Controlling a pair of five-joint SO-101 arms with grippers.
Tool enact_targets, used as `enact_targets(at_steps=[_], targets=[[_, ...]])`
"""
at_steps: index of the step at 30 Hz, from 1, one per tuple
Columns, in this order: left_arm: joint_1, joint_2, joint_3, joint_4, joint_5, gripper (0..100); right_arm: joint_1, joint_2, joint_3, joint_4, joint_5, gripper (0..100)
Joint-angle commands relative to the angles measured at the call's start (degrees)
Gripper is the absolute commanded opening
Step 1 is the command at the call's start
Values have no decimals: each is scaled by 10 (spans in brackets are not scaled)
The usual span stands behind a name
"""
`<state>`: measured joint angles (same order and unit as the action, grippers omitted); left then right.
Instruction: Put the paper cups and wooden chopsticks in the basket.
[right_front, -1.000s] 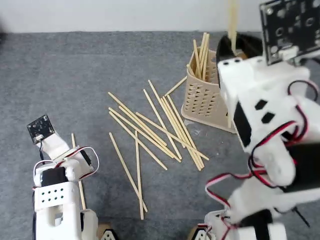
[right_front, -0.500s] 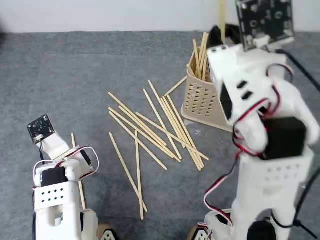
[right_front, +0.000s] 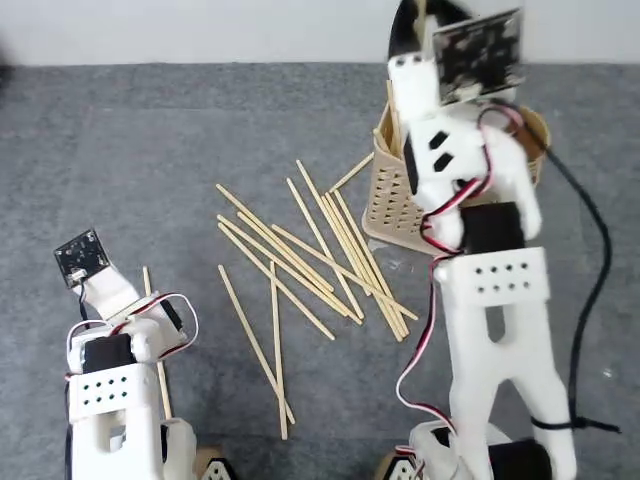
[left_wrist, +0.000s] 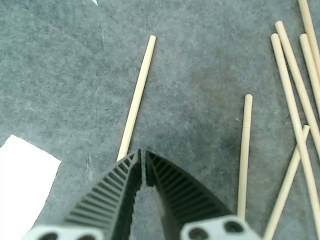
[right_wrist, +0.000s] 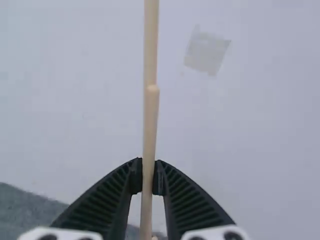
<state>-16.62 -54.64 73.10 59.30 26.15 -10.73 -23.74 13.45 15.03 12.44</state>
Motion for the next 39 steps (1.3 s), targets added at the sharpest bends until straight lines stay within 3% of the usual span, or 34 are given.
enact_targets(at_steps=[1,4,9,16,26,30,33,39], targets=[[1,-17,-4,-11,-5,13,18,-15,79,-55,0,9],[1,-17,-4,-11,-5,13,28,-15,126,-78,0,27],[2,-17,-6,-11,-5,13,27,-36,99,-13,1,195],[0,-18,-40,5,-4,13,23,-108,-18,222,1,157],[1,-12,-244,190,-3,13,22,-185,7,562,2,73],[11,-11,-289,244,-4,13,22,-221,96,586,4,67],[64,-11,-294,275,-4,13,22,-270,180,577,2,69],[164,43,-291,262,-5,13,13,-423,330,558,0,69]])
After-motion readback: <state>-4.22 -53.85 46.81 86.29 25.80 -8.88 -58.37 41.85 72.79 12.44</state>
